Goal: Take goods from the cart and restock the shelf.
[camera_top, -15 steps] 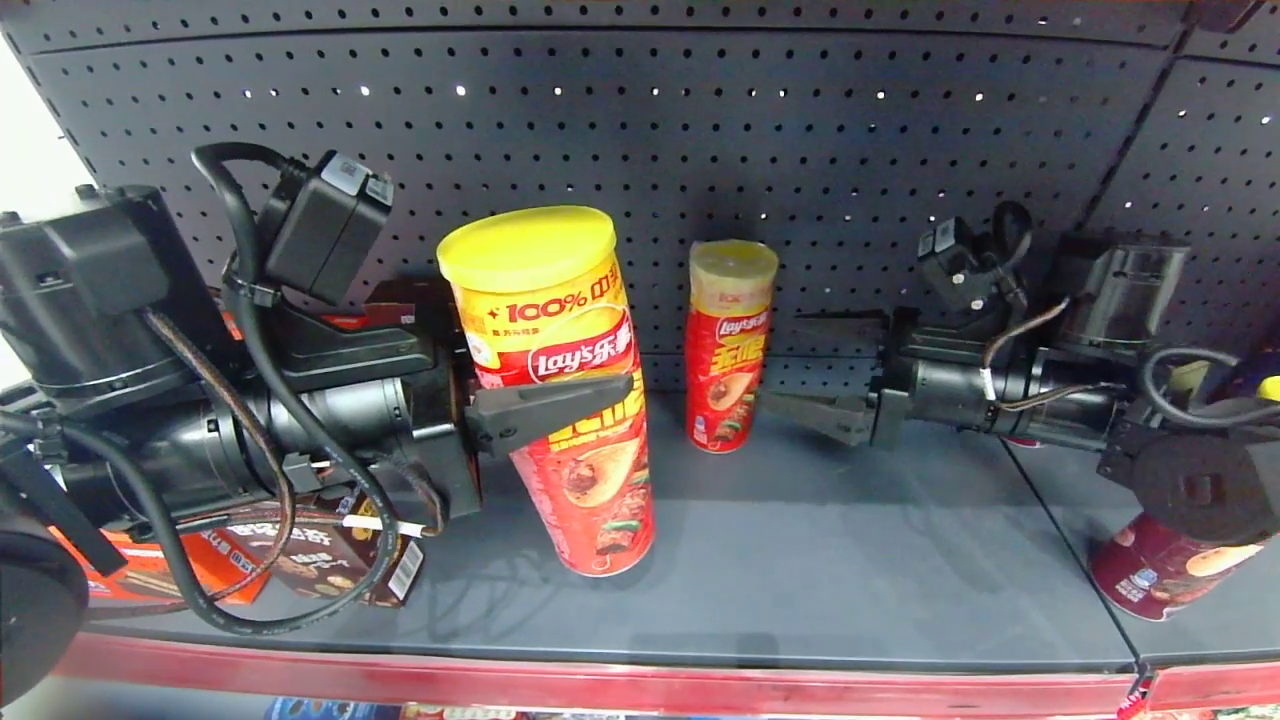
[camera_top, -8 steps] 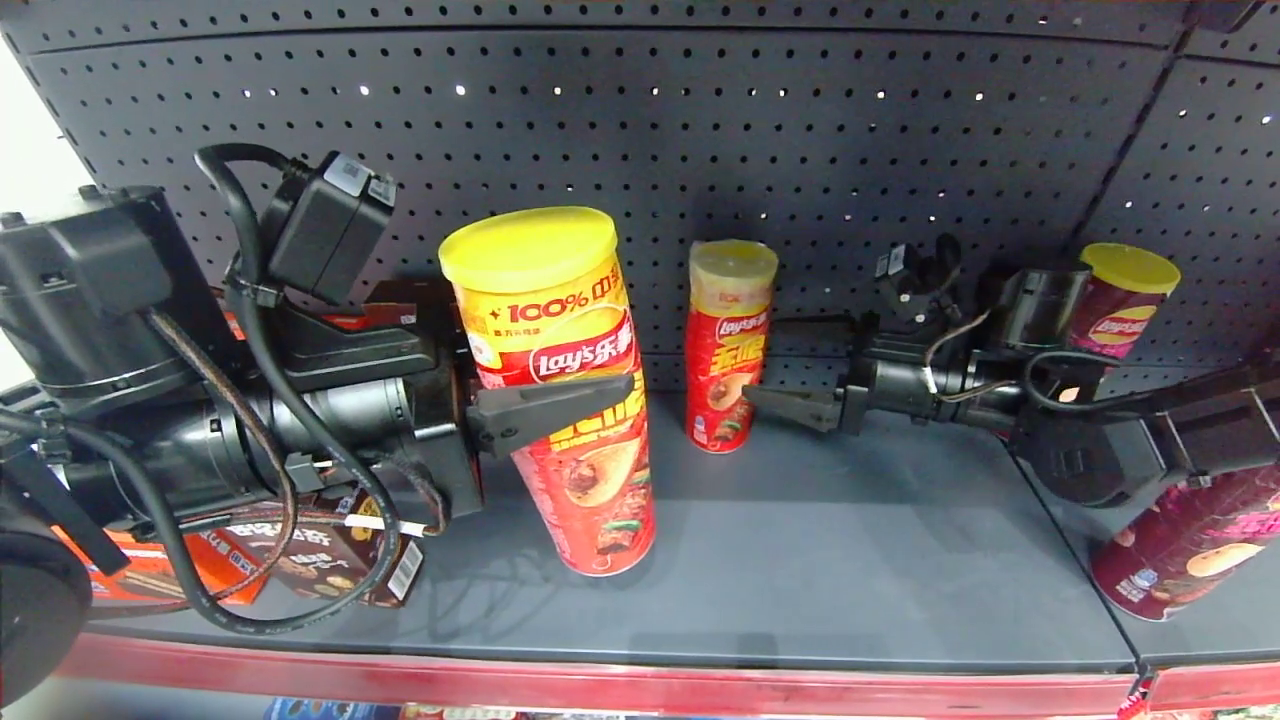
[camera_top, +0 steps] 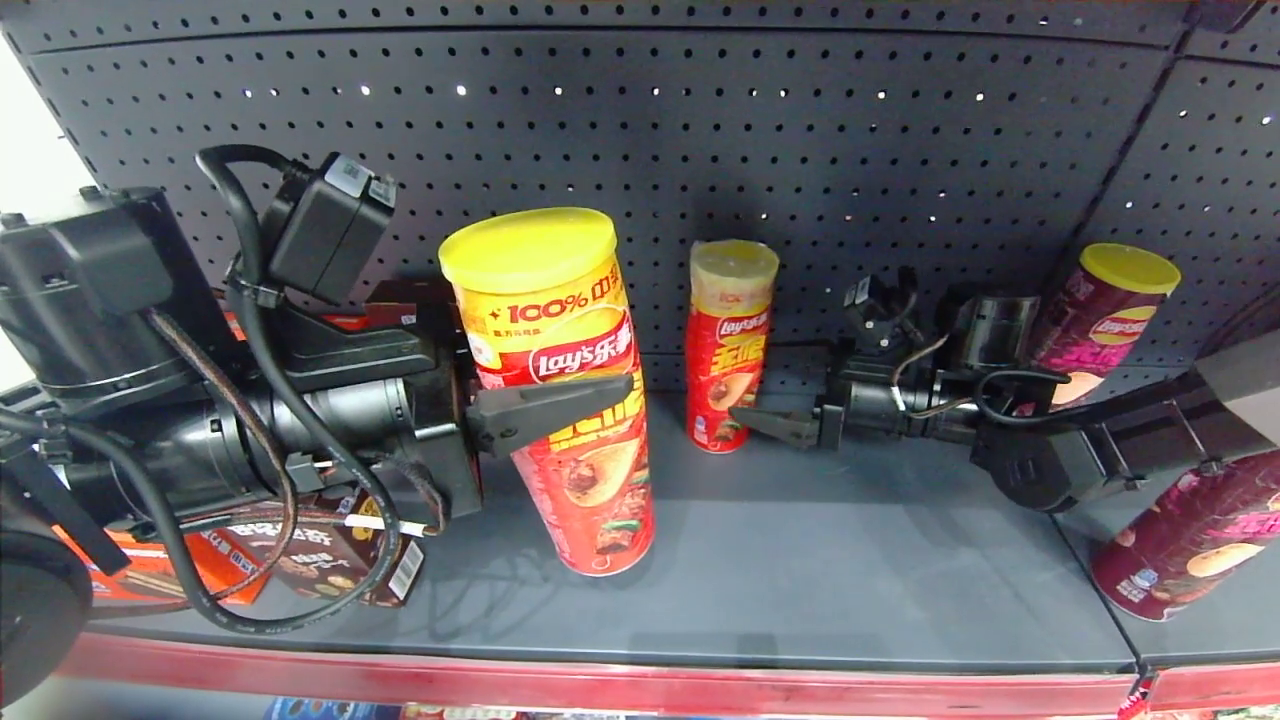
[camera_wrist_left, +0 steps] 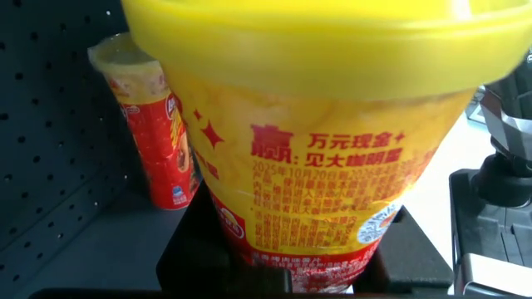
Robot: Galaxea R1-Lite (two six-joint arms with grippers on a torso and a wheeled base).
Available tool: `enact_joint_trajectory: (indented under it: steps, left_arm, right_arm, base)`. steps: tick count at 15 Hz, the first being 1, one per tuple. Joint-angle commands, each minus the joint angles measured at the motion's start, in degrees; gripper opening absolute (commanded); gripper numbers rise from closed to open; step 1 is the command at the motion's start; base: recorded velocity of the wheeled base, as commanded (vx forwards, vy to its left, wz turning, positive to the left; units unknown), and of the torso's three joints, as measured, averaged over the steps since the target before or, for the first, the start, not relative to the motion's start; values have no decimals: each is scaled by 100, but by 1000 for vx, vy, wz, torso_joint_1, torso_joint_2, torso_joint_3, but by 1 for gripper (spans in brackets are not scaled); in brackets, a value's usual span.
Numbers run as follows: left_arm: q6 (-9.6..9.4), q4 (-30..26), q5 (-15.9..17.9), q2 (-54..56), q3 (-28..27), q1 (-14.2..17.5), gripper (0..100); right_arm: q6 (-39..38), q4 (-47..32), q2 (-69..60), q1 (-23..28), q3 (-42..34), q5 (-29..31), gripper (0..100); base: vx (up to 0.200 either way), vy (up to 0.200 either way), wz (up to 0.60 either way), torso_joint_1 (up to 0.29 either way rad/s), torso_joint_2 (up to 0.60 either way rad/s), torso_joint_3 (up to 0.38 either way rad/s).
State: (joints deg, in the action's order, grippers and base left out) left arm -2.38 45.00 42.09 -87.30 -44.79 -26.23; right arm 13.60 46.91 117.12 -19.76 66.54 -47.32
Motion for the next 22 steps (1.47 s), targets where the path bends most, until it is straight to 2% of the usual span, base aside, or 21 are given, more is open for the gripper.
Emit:
enact_joint_trajectory:
  steps: [1,5,13,16,19,22]
  left_arm:
    - [0,9,1,-51,-12,4,0]
    - [0,9,1,-51,-30,4,0]
    - [-8,9,-8,-42,-12,4,0]
    - [-8,9,-8,-42,-12,4,0]
    - [-8,9,-17,-51,-4,4,0]
    - [-8,9,-17,-51,-12,4,0]
  right_arm:
    - [2,-6,-4,-37,-62,-40,100]
    - [11,38,-31,-124,-220,-40,100]
    - [2,213,-672,-221,-1099,-40,100]
    - [2,222,-453,34,-888,-5,100]
    - [2,222,-84,-45,-466,-22,100]
    - [2,213,-66,-221,-484,-22,100]
  base:
    - [0,0,0,0,0,0]
    - [0,0,0,0,0,0]
    - [0,0,0,0,0,0]
    - [0,0,0,0,0,0]
    - [0,0,0,0,0,0]
    - [0,0,0,0,0,0]
